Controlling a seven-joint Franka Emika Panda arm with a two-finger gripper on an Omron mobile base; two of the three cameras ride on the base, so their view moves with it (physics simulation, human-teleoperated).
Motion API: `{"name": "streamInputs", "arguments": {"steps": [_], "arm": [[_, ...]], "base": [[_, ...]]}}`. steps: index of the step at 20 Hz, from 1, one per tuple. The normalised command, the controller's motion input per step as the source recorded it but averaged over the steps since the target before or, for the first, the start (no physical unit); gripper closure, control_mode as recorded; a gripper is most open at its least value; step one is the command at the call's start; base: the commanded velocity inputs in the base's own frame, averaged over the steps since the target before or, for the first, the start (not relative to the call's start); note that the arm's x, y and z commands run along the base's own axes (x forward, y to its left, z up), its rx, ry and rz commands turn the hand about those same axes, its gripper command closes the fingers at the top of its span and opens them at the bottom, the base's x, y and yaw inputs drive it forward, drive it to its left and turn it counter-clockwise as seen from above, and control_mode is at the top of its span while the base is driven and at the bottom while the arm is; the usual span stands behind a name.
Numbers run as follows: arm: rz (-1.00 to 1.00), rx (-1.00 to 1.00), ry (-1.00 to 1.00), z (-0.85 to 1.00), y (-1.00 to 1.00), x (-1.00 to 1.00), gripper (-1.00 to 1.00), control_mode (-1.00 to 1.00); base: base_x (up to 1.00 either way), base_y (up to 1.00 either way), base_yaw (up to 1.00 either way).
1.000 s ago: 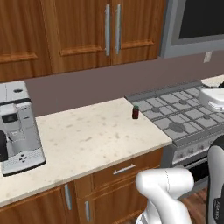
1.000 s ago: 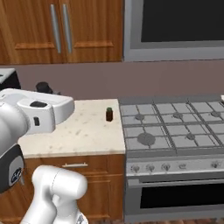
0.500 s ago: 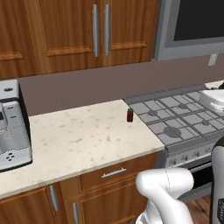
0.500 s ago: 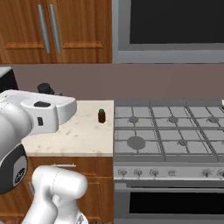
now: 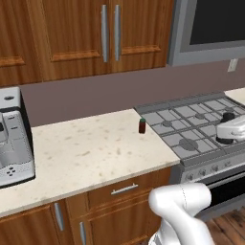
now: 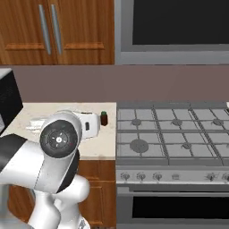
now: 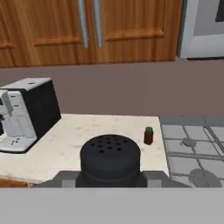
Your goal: Collect the paprika, ketchup, and shaker from the cabinet and place them next to the stove.
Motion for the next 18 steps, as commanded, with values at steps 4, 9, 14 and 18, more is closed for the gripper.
{"name": "streamInputs", "arguments": {"steps": [4,9,14,18], "arm": [[0.48,0.00,0.05,-0.71,-0.01,0.55,1.00,-1.00],[0.40,0.00,-0.06,-0.43,0.00,0.66,1.00,-1.00],[0.29,0.00,-0.02,-0.37,0.00,0.77,1.00,-1.00],[0.25,0.00,0.03,-0.45,0.00,0.77,1.00,-1.00]], "base": [[0.00,0.00,0.00],[0.00,0.00,0.00],[0.00,0.00,0.00],[0.00,0.00,0.00]]}}
